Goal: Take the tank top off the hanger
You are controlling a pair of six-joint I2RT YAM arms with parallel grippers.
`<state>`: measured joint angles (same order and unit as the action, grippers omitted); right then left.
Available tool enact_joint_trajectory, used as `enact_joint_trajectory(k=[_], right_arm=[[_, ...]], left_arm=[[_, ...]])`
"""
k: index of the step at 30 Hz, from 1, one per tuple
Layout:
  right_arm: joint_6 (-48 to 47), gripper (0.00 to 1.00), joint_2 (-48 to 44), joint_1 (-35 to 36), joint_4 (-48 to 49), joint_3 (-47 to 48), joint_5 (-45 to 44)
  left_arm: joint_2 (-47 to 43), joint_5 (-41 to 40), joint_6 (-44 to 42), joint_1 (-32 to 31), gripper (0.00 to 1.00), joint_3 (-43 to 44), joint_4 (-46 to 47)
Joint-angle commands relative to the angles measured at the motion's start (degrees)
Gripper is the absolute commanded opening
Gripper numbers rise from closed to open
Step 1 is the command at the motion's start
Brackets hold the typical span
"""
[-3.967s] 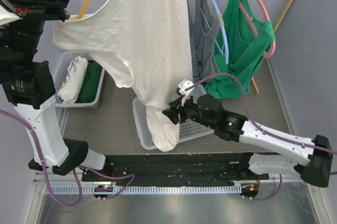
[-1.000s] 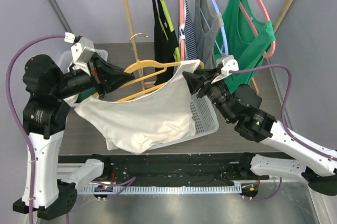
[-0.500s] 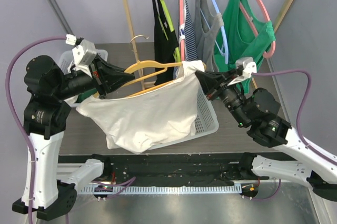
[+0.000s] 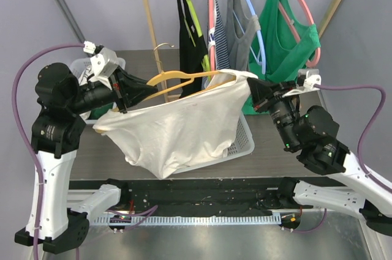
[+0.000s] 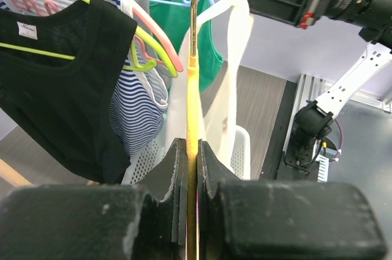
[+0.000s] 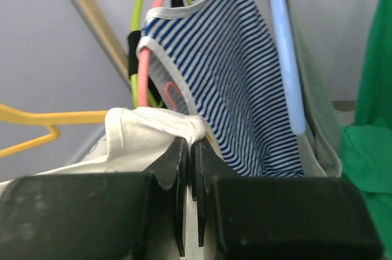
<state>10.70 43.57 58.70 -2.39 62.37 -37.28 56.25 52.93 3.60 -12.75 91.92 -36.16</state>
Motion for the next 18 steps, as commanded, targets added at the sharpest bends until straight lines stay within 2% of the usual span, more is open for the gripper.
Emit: enact_joint_trajectory(k=[1,3,8,12,16,18], right_arm=[[-1.64,0.01,2.92,-0.42,0.37,3.29,-15.18],[-1.73,0.01,3.45,-0.86,-0.33,3.11,-18.87],[-0.07,0.01,3.80,-4.64,-3.32,2.59,-21.87],[3.10,0.01,2.92,-9.47,-5.78,1.70,-19.77],[2.66,0.01,0.20,-13.69,-6.13,2.05,-20.21],[2.13,0.01,0.20,-15.10,-6.22,3.19,-17.75]], left_arm=[[-0.44,0.15,0.00,0.10,0.00,4.58,0.04],[-0.27,1.03,1.14,0.10,0.00,6.59,-0.31],[0.79,3.76,3.96,0.18,0.00,10.12,-0.66],[1.14,4.99,4.49,0.10,0.00,10.47,-0.93],[2.55,6.48,1.43,0.18,0.00,11.88,-5.92],[2.55,6.05,0.71,0.01,0.00,11.53,-6.03]])
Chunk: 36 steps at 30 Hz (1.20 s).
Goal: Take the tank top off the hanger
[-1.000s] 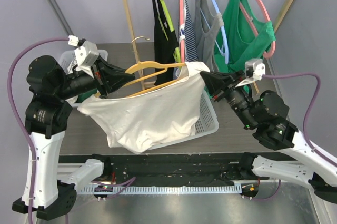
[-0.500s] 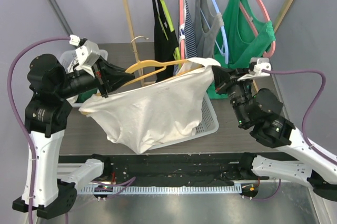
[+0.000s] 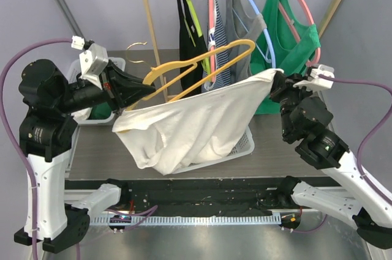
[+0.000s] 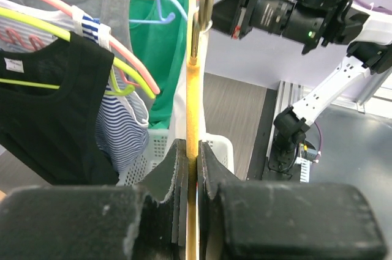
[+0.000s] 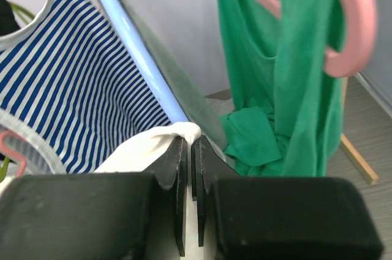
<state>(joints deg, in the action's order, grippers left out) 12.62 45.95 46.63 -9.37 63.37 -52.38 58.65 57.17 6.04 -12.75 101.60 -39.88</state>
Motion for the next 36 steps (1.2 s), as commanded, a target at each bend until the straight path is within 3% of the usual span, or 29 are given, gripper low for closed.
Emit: enact_joint_trajectory(k=[1,9,11,14,15,18,20,21,22,25,26,30,36], right_arm=[[0.38,0.01,-2.18,-3.04,0.67,2.19,-1.86],[2.41,0.02,0.27,-3.04,-0.48,-1.41,16.06],[2.67,0.02,0.36,-3.04,0.31,-1.15,17.13],[2.14,0.02,-0.16,-3.04,0.49,0.25,15.47],[1.71,0.02,-1.12,-3.04,0.40,0.52,14.25],[0.48,0.02,-2.62,-3.04,-0.56,1.57,12.40],[0.12,0.10,-4.03,-3.13,-3.01,2.28,12.30],[0.03,0.19,-4.64,-3.04,-3.90,2.28,12.74],[-0.14,0.44,-5.78,-2.95,-4.95,2.28,14.66],[0.65,0.75,-7.19,-3.04,-12.83,2.89,16.51],[1.08,0.81,-7.28,-3.04,-14.87,3.68,16.69],[3.55,0.91,-9.30,-3.04,-22.88,4.56,20.47],[-2.32,0.92,-11.41,-3.04,-25.53,9.39,36.95]], left_arm=[[0.15,1.63,-2.08,-0.25,0.00,1.93,-2.31],[6.47,-1.53,-3.32,-4.91,0.00,5.89,-2.13],[8.22,-2.23,-4.10,-7.35,0.00,6.24,-3.01],[12.70,-7.40,-12.87,-13.67,0.00,10.60,-12.56],[16.63,-12.55,-18.90,-16.66,0.00,12.98,-20.77],[23.93,-17.26,-21.60,-23.54,0.00,23.09,-31.45],[26.15,-19.19,-22.12,-25.64,0.00,28.18,-33.15],[26.77,-20.76,-23.08,-27.48,0.00,29.17,-33.68],[27.39,-23.56,-24.40,-28.46,0.00,30.14,-33.43],[28.79,-26.48,-25.90,-30.31,0.00,31.46,-33.16],[29.23,-27.10,-25.99,-30.49,0.00,31.99,-33.33],[31.69,-28.42,-26.52,-30.84,0.00,34.62,-32.99],[34.59,-32.29,-33.02,-32.68,0.00,37.44,-35.61]])
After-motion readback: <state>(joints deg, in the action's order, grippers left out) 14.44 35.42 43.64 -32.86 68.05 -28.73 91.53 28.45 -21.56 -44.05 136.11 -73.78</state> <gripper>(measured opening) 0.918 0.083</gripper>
